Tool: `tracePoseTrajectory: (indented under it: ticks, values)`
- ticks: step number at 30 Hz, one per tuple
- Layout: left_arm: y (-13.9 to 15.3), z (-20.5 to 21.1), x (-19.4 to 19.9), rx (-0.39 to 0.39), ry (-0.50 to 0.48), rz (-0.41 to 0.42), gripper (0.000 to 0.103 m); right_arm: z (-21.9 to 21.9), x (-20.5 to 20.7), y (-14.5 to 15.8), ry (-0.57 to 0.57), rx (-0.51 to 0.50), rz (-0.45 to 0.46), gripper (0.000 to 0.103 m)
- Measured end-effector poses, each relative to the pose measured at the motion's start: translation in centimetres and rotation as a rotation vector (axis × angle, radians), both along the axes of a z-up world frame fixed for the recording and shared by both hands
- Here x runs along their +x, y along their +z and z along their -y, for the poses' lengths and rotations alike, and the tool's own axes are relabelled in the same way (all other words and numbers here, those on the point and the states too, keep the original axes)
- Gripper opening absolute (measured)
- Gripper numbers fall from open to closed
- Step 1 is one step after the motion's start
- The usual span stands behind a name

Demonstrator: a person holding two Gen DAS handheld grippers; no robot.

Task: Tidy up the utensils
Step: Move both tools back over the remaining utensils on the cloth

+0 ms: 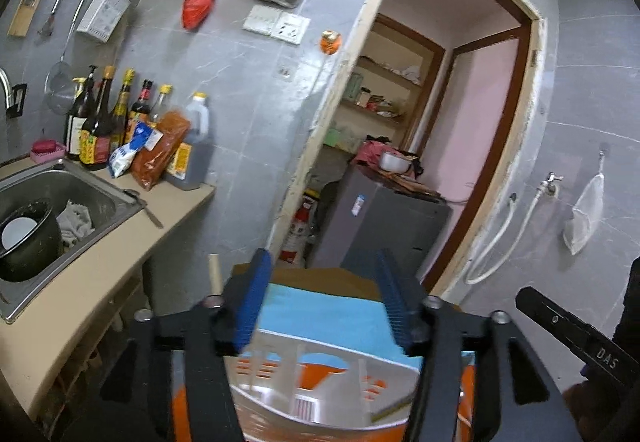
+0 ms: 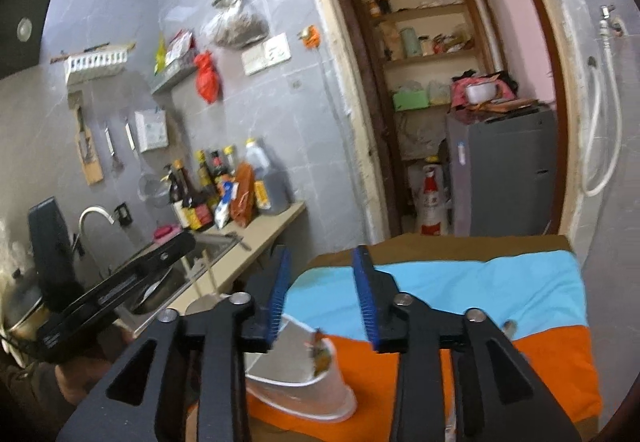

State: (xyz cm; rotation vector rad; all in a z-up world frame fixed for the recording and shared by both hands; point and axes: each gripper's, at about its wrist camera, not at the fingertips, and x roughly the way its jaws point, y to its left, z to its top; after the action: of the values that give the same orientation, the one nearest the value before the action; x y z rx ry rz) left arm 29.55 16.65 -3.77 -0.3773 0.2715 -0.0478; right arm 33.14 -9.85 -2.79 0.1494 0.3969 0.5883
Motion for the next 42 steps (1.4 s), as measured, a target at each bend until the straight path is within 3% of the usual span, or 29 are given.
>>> tracePoseTrajectory:
  ticks: [1, 3, 6, 11, 20, 28, 35, 37, 42]
  values:
    - [0.3, 0.6, -0.2, 0.005, -0.002, 0.003, 0.059, 1.0, -0.2, 0.3, -0.019, 0.004, 0.01, 0.054]
    - [0.9, 2.1, -0.6, 0.027, 0.005, 0.007, 0.079, 2.4, -0.3, 0.7, -0.05, 0.003, 0.026, 0.066]
    - [1.7, 4.6, -1.0, 0.07, 0.026, 0.015, 0.094, 5.0, -0.6, 1.1, -0.101, 0.001, 0.044, 0.083]
    - [2.0, 9.5, -1.5, 0.157, 0.022, 0.017, 0.098, 9.5, -0.8, 1.3, -0.152, -0.002, 0.066, 0.103]
    - [-0.1, 16.6, -1.5, 0.218, -0.083, -0.02, 0.098, 16.0, -0.9, -0.3, -0.23, -0.07, 0.053, 0.103]
    - [-3.5, 21.1, 0.2, 0.248, -0.164, -0.098, 0.098, 20.8, 0.5, -4.2, -0.297, -0.113, -0.041, 0.103]
    - [-7.0, 23.4, 2.6, 0.244, -0.182, -0.182, 0.098, 22.3, 1.9, -8.2, -0.291, -0.124, -0.135, 0.103]
    - [-8.1, 23.9, 3.5, 0.253, -0.185, -0.213, 0.098, 22.3, 2.4, -9.5, -0.276, -0.122, -0.172, 0.099]
    - [-10.2, 23.9, 5.4, 0.254, -0.181, -0.269, 0.095, 21.7, 3.5, -12.0, -0.23, -0.14, -0.249, 0.078]
